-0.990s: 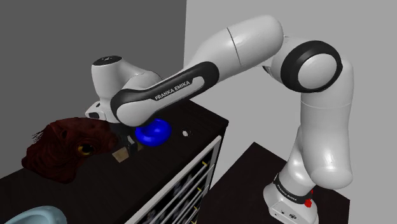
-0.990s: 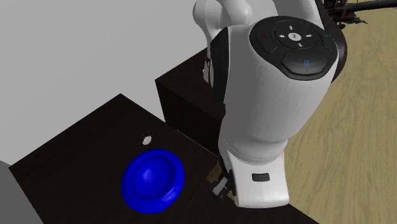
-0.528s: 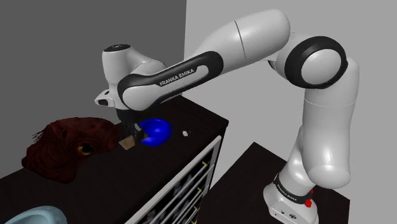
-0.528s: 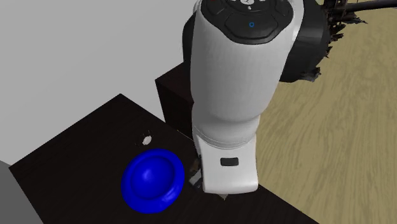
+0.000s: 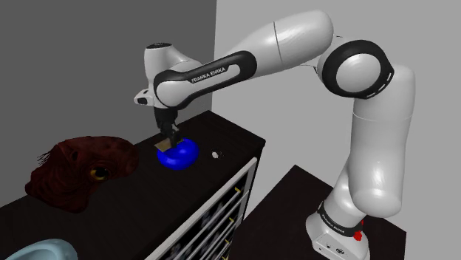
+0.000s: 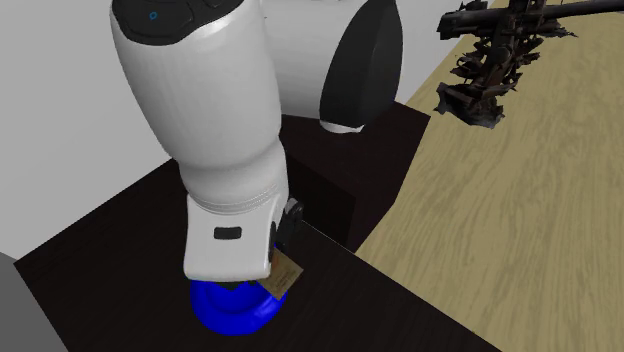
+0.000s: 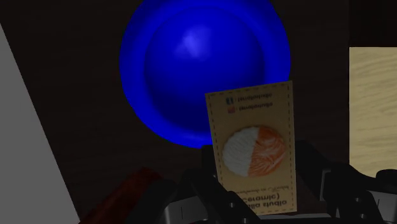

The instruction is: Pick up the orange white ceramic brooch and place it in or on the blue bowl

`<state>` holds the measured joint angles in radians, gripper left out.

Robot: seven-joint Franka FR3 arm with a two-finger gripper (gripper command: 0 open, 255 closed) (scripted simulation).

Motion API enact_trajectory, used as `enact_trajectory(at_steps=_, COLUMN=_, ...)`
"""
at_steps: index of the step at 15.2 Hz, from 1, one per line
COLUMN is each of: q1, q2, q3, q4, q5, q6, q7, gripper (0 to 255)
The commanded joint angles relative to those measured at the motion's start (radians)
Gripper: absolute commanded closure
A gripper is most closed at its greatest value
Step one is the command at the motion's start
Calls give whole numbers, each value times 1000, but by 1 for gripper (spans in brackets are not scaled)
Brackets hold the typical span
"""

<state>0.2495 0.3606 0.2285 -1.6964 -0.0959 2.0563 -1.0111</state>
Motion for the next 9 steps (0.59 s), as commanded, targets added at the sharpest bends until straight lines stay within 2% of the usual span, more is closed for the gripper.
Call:
enact_trajectory(at_steps=1, q1=-30, q2=3, q3=-13, q4=10, q5=5, q6=-5, q7=-46, gripper=255)
enact_trajectory(at_steps=4, q1=-67, q2=17, q3=-29, q4=36, q5=10, q6=-16, q7=-104, gripper=255)
enact_trajectory(at_steps=9, q1=-66, q2=41, q3=-32, q4=2, q5=3, q6=42, q7=-99, gripper=255)
